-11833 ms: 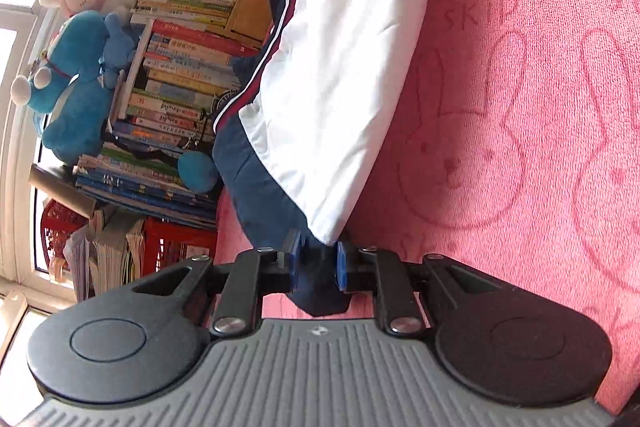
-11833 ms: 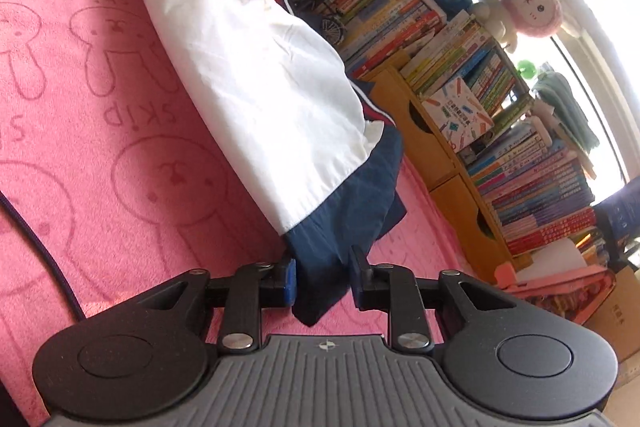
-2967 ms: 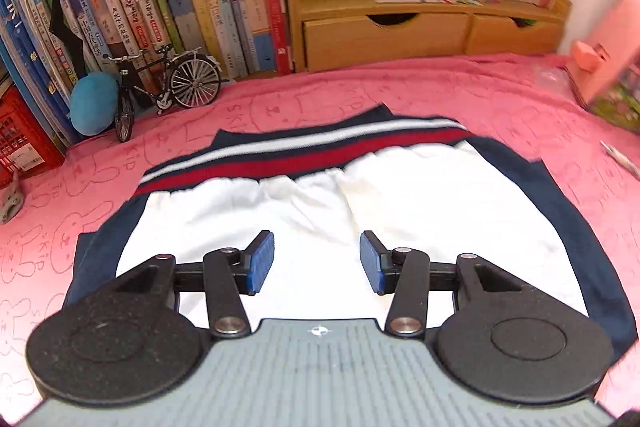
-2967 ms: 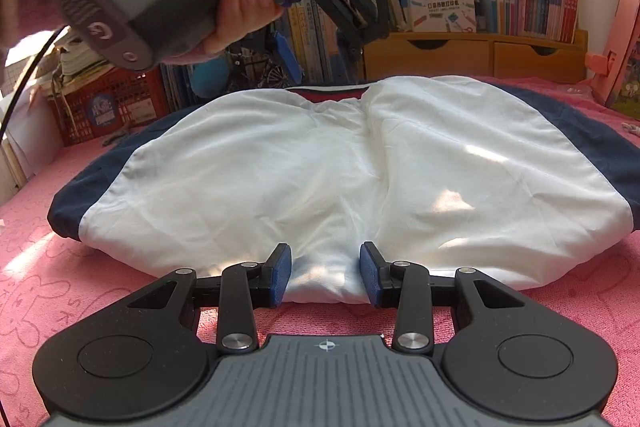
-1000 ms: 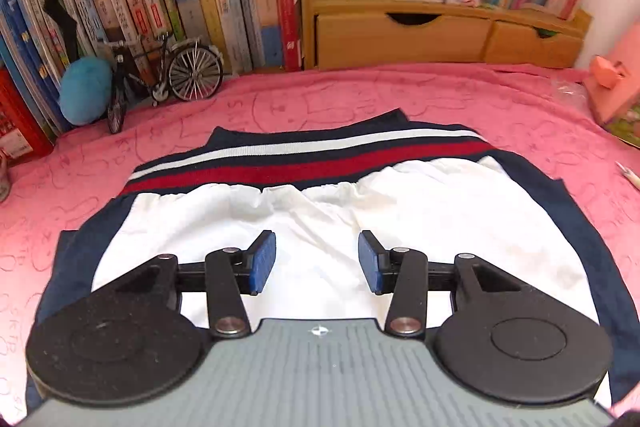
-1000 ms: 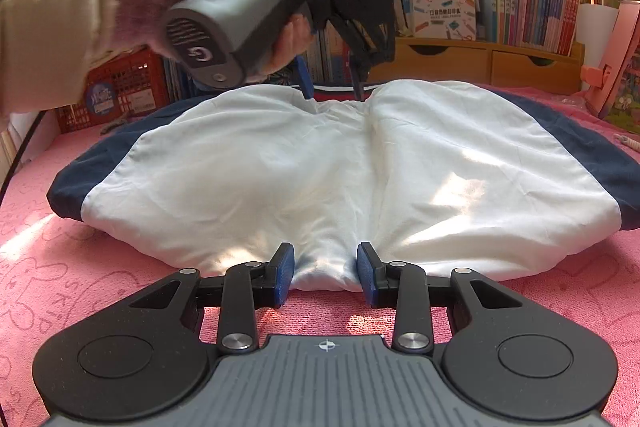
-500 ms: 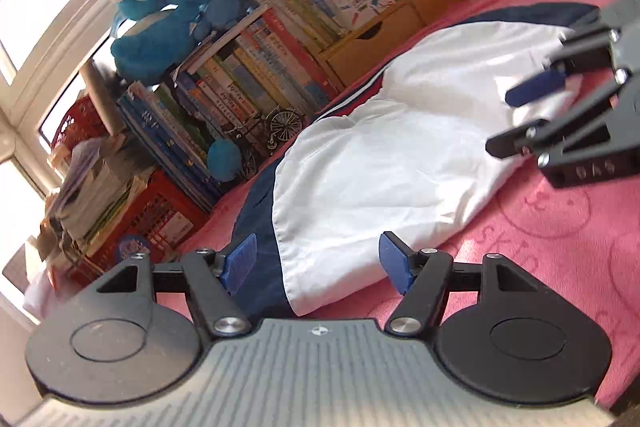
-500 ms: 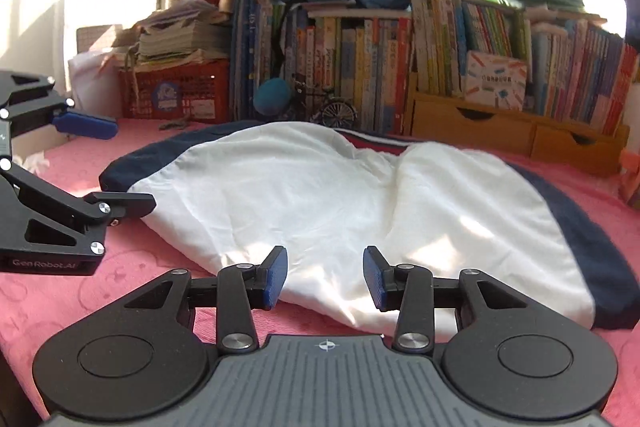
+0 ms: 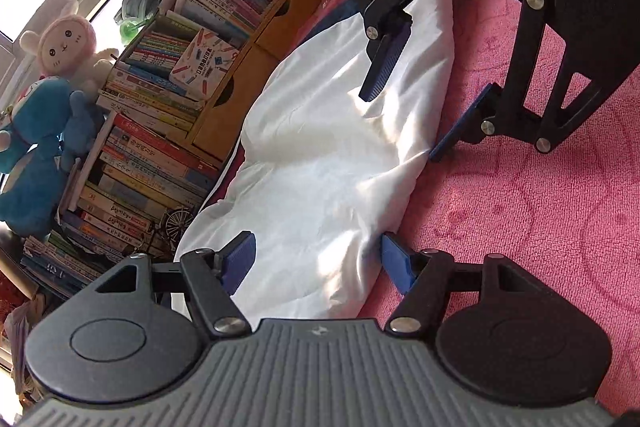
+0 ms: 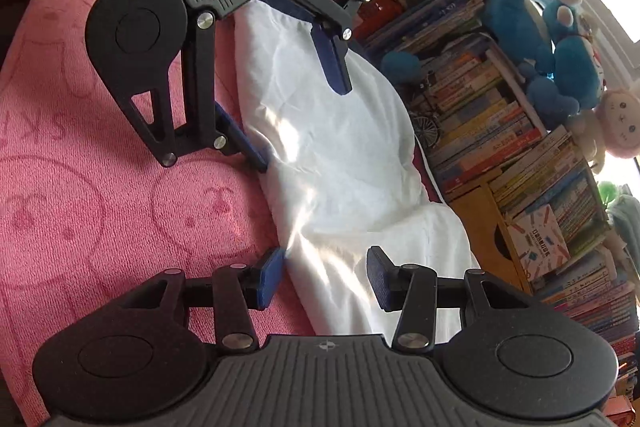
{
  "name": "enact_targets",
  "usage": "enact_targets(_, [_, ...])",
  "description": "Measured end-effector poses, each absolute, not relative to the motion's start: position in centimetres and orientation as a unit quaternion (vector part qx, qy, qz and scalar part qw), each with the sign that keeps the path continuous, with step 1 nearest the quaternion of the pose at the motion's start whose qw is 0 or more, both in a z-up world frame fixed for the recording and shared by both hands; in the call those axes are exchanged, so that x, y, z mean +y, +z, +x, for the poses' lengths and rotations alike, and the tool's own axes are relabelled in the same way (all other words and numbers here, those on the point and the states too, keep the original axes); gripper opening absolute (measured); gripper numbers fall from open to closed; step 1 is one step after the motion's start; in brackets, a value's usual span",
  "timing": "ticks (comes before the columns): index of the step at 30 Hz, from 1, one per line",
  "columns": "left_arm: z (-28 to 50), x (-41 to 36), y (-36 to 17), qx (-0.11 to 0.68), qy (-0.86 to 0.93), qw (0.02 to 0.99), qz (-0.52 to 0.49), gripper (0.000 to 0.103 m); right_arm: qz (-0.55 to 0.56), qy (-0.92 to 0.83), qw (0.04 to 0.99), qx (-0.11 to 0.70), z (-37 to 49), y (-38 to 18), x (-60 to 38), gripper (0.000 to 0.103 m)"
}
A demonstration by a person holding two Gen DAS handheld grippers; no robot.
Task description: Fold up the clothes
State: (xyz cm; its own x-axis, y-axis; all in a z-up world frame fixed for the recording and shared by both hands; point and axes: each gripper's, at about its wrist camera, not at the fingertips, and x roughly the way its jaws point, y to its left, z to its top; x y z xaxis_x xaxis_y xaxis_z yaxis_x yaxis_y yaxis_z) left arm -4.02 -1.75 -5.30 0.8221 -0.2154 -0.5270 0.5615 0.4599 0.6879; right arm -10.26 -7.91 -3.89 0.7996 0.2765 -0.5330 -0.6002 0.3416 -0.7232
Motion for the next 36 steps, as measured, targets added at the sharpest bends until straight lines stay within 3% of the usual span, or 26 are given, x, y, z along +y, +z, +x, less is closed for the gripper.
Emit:
enact_targets(11, [-2.6,0.4,-2.4,0.221,-0.238,0.878,0.351,0.062,-0.603,0.245,0.753,0.101,-8.9,-6.0,-7.0,0.047])
enact_targets(12, [-2.6,0.2,-2.6,0.218,-0.239,0.876,0.358,0.062,-0.604,0.239,0.754,0.099,-8.3,-6.4,-7.0,0.043])
enact_targets(15, [-2.9,-0.9,-3.7,0.206,-0.246,0.854,0.409,0.062,-0.591,0.237,0.763,0.108,-7.2,-7.1,-6.7,0.015])
enact_targets(17, [-3.1,-1.7,-4.7,0.193,-0.245,0.831,0.461,0.062,-0.593,0.235,0.763,0.105,-6.9,-7.4,-6.6,0.014])
enact_targets(18, [-3.2,-2.1,-5.3,0.187,-0.242,0.816,0.49,0.06,-0.597,0.234,0.76,0.1,-6.7,-7.7,-6.6,0.014])
enact_targets(20, [-2.8,-2.4,-6.7,0.181,-0.218,0.787,0.547,0.041,-0.604,0.235,0.756,0.096,-6.5,-7.9,-6.8,0.013])
enact_targets(21, [-2.4,-2.1,-7.3,0.187,-0.209,0.776,0.566,0.022,-0.607,0.235,0.753,0.093,-6.3,-8.0,-7.0,0.013])
enact_targets(22, [-2.0,-1.8,-7.9,0.196,-0.199,0.765,0.581,0.012,-0.613,0.233,0.749,0.09,-6.3,-8.0,-7.3,0.012])
enact_targets(26, [-2.1,0.5,-9.3,0.211,-0.179,0.732,0.623,0.008,-0.636,0.215,0.734,0.102,-5.6,-8.6,-9.2,0.01])
enact_targets(36, [-1.9,6.0,-9.3,0.255,-0.112,0.733,0.621,0.005,-0.671,0.143,0.713,0.144,-5.4,-10.6,-18.9,0.01])
